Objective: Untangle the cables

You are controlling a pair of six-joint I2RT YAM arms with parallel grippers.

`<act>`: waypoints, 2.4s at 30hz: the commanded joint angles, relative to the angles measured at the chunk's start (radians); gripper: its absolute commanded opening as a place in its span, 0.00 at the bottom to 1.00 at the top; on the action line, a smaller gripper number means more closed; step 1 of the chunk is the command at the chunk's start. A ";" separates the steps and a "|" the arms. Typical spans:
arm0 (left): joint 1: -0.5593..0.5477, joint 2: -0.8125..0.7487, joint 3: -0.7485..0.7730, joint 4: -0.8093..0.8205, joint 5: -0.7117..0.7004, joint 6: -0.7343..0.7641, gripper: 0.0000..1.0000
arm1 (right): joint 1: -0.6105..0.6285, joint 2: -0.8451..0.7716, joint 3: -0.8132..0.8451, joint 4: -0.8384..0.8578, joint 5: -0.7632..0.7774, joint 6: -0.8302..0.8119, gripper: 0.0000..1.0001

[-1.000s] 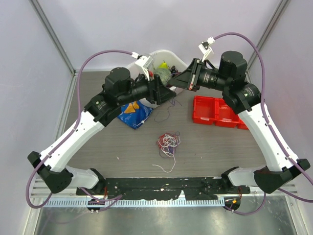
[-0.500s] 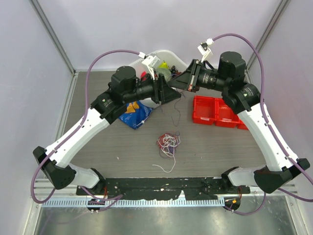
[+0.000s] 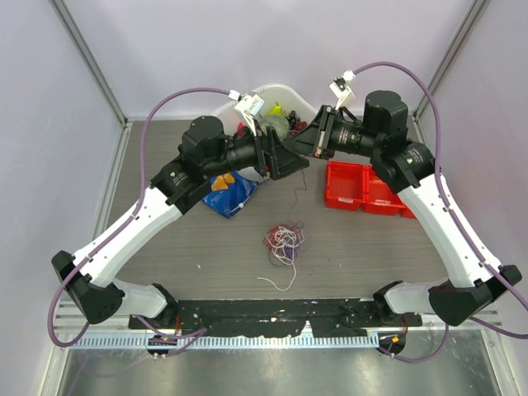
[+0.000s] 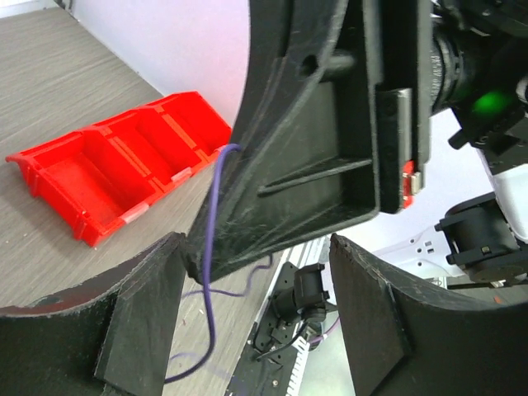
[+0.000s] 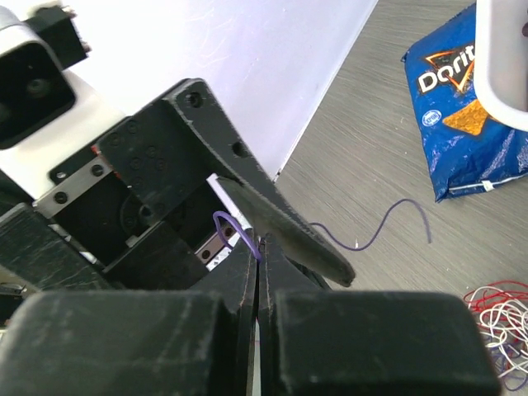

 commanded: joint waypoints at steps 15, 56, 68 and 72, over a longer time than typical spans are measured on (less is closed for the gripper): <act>-0.004 0.005 -0.007 0.120 -0.019 -0.133 0.40 | 0.057 -0.029 -0.026 0.033 0.056 0.015 0.01; 0.001 -0.174 -0.012 -0.216 -0.113 -0.270 0.00 | -0.002 -0.161 -0.472 0.665 -0.280 -0.130 0.73; 0.004 -0.132 0.019 -0.322 -0.295 -0.424 0.00 | 0.323 -0.201 -0.428 0.510 0.175 -0.207 0.68; 0.007 -0.148 -0.012 -0.324 -0.349 -0.529 0.00 | 0.386 -0.202 -0.417 0.412 0.414 -0.233 0.65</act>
